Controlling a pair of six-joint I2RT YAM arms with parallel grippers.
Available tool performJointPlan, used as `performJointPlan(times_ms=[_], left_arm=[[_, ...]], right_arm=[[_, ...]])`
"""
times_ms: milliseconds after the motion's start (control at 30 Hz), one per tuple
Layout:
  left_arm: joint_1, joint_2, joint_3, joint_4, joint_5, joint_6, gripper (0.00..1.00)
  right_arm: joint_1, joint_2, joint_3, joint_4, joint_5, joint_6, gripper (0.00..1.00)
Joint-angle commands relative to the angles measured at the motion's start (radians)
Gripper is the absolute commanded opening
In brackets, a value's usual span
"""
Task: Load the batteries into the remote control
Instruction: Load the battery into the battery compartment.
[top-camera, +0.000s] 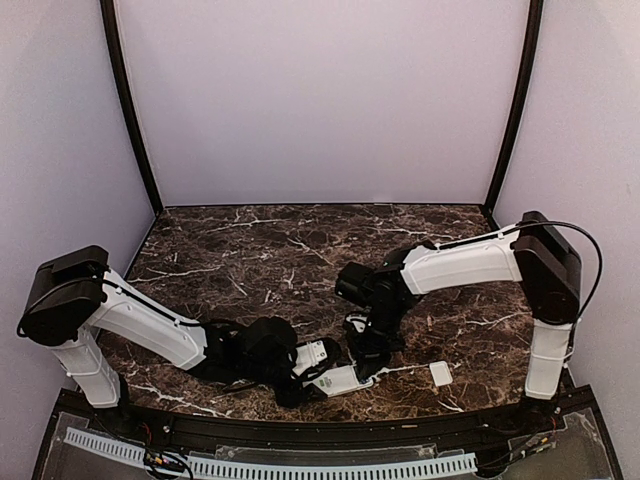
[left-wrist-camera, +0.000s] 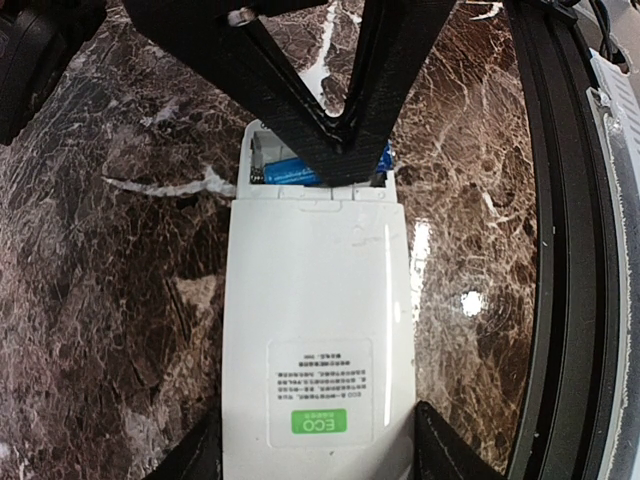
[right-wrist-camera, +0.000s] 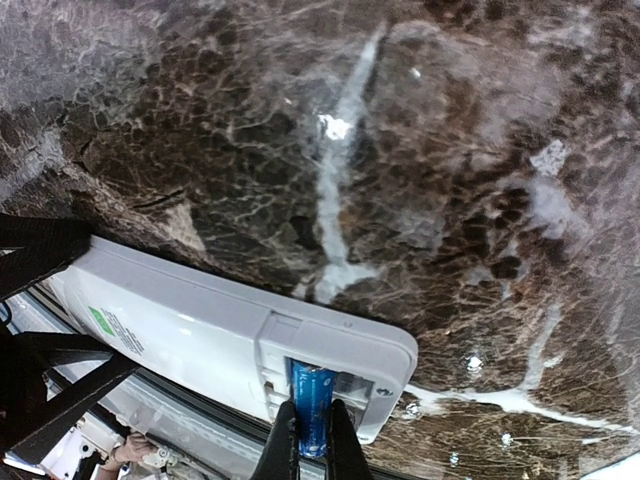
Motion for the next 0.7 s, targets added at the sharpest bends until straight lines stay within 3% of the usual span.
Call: performJointPlan(times_ms=[0, 167, 667], left_arm=[[-0.005, 0.051, -0.026, -0.157, 0.042, -0.011, 0.00], [-0.005, 0.050, -0.026, -0.155, 0.042, -0.010, 0.00], [-0.005, 0.052, -0.028, -0.152, 0.049, -0.007, 0.00]], right_arm=[[-0.003, 0.046, 0.010, -0.023, 0.003, -0.025, 0.00], [-0.003, 0.052, 0.022, -0.009, 0.026, -0.007, 0.00], [0.001, 0.016, -0.066, 0.260, 0.227, 0.155, 0.00]])
